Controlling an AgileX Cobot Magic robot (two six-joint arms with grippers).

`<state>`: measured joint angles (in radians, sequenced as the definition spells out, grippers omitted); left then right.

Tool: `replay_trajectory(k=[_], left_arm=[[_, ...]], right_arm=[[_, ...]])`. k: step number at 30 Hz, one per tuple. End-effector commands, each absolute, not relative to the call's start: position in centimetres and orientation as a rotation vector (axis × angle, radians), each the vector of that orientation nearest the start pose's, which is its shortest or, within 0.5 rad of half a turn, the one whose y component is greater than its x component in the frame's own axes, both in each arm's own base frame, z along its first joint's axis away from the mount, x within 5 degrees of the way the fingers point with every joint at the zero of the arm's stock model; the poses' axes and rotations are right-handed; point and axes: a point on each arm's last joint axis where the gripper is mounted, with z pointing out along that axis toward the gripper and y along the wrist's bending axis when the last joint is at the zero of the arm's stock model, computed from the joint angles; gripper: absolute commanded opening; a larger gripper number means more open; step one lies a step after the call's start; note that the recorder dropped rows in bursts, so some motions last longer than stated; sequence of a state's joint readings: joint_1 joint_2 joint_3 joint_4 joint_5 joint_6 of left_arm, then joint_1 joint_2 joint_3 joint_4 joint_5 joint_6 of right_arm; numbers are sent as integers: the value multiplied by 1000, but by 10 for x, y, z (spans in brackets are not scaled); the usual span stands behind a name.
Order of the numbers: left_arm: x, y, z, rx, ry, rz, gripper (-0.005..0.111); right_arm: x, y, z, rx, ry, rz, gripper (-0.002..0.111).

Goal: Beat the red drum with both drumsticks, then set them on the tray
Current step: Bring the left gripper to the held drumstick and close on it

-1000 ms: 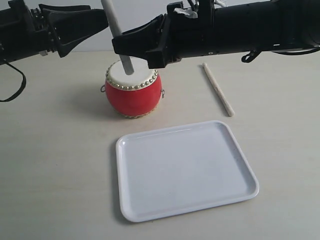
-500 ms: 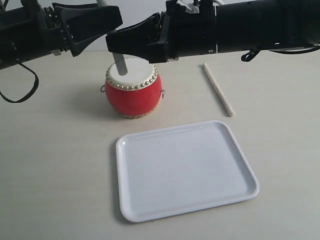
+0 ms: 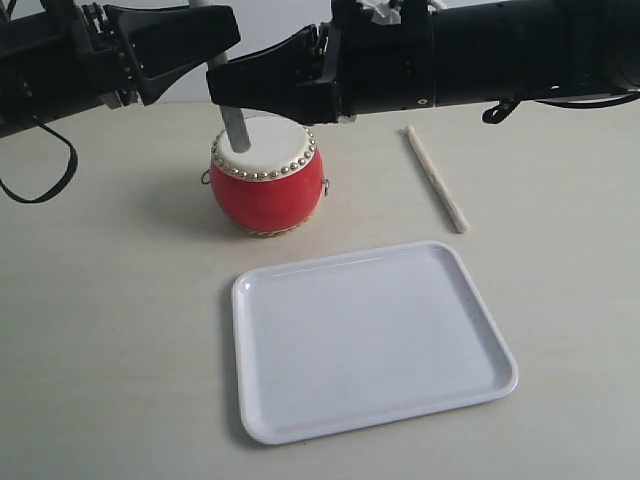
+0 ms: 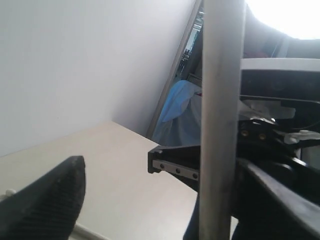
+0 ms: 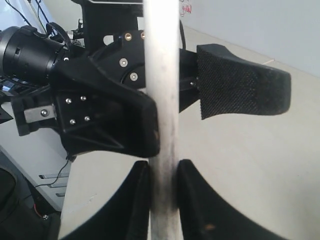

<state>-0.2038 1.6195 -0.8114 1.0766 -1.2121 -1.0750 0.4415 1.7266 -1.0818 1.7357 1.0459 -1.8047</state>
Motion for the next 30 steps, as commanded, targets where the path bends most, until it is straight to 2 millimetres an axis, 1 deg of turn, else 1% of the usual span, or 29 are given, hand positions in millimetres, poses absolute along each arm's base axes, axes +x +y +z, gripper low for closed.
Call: replay_trajectory(k=[1,5,10,22,27,30], left_arm=[[284,-137,267,623,1454,-1257,77],[284,-137,267,615,1463,-1269,77],[283,-138,266,617,1479,-1287,77],[282,-138,265,589,1510,-1331,77],[283,-142,271,679,1536,-1351,74],[283,-143,273,693,1547,-1363,74]], right_arm=[[286,221,274,-1036,1582,1307,0],[286,221,274,-1039,1584,1307,0],[283,221,270,-1067,1631,1314,0],[284,221,269,-1071,1637,1308,0],[283,221,269,-1076,1637,1306,0],[283,221,269,-1076,1637,1306,0]])
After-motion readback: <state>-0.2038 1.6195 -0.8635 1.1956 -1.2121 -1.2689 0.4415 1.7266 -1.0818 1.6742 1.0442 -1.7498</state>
